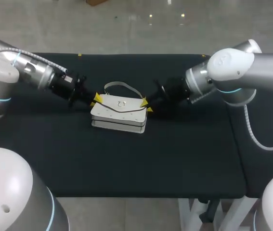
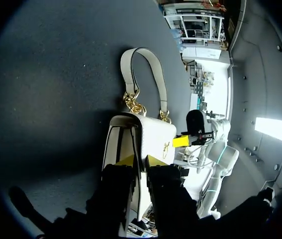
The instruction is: Pick up the bag, open it, inspect its contents, close it, and place it on the opposite side
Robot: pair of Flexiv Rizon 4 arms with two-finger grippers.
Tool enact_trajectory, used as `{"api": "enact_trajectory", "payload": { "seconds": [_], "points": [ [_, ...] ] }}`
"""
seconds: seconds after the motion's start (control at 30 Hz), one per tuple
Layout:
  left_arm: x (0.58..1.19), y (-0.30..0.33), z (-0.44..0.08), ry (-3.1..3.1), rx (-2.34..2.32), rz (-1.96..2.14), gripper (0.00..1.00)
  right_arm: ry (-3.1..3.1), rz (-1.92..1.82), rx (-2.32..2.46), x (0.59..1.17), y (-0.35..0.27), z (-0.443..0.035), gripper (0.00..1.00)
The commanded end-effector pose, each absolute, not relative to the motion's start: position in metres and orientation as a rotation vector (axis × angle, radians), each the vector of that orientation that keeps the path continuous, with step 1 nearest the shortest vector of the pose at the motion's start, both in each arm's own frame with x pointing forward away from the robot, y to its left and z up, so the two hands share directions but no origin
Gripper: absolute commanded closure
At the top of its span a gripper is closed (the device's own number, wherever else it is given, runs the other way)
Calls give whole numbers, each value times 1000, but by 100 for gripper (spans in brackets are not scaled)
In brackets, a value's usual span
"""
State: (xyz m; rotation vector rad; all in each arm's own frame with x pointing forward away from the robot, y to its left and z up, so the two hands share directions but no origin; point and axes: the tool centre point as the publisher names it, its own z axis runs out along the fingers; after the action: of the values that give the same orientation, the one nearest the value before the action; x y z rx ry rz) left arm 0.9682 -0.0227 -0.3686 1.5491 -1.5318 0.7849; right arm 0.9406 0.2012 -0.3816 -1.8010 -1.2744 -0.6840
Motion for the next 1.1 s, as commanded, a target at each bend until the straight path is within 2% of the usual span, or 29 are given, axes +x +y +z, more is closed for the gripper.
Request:
{"api": "enact_trajectory", "payload": {
  "seconds": [0.03, 0.1, 0.13, 0.17, 0.2, 0.23, 0.27, 0.3, 0.33, 0.37, 0.4, 0.8, 0.83, 0.87, 0.9, 0.93, 0.97, 1.1],
  "points": [
    [966, -24, -372, -1530, 1550, 795, 100, -1270, -688, -1800, 940, 200, -386, 100],
    [965, -24, -369, -1540, 1543, 800, 100, -1273, -698, -1800, 939, 199, -384, 100],
    [964, -24, -368, -1542, 1541, 802, 93, -1274, -701, -1801, 939, 199, -383, 84],
    [963, -24, -367, -1543, 1541, 804, 70, -1275, -704, -1801, 938, 198, -382, 58],
    [963, -24, -367, -1547, 1537, 807, 62, -1275, -709, -1802, 938, 198, -382, 34],
    [963, -24, -367, -1548, 1537, 808, 74, -1274, -713, -1802, 938, 198, -382, 19],
    [963, -24, -366, -1549, 1537, 809, 100, -1273, -717, -1801, 938, 198, -382, 19],
    [963, -25, -367, -1550, 1537, 810, 100, -1271, -720, -1800, 938, 198, -382, 33],
    [964, -25, -368, -1550, 1537, 811, 100, -1269, -723, -1799, 938, 199, -382, 55],
    [964, -25, -369, -1548, 1539, 810, 100, -1267, -726, -1798, 938, 199, -382, 72],
    [965, -25, -371, -1547, 1540, 809, 100, -1266, -727, -1796, 938, 200, -382, 100],
    [962, -23, -376, -1537, 1545, 806, 100, -1247, -743, -1797, 936, 200, -387, 100],
    [961, -23, -375, -1541, 1544, 808, 95, -1261, -737, -1793, 936, 200, -386, 100],
    [960, -22, -372, -1545, 1545, 811, 74, -1275, -734, -1790, 936, 199, -384, 84],
    [958, -21, -369, -1551, 1544, 819, 42, -1284, -733, -1799, 935, 198, -382, 11],
    [956, -20, -366, -1554, 1550, 832, 19, -1290, -734, -1805, 934, 196, -379, 0],
    [953, -19, -362, -1556, 1551, 837, 5, -1296, -734, -1806, 934, 194, -377, 0],
    [944, -15, -350, -1571, 1552, 868, 2, -1314, -733, -1844, 931, 183, -369, 0]
  ]
}}
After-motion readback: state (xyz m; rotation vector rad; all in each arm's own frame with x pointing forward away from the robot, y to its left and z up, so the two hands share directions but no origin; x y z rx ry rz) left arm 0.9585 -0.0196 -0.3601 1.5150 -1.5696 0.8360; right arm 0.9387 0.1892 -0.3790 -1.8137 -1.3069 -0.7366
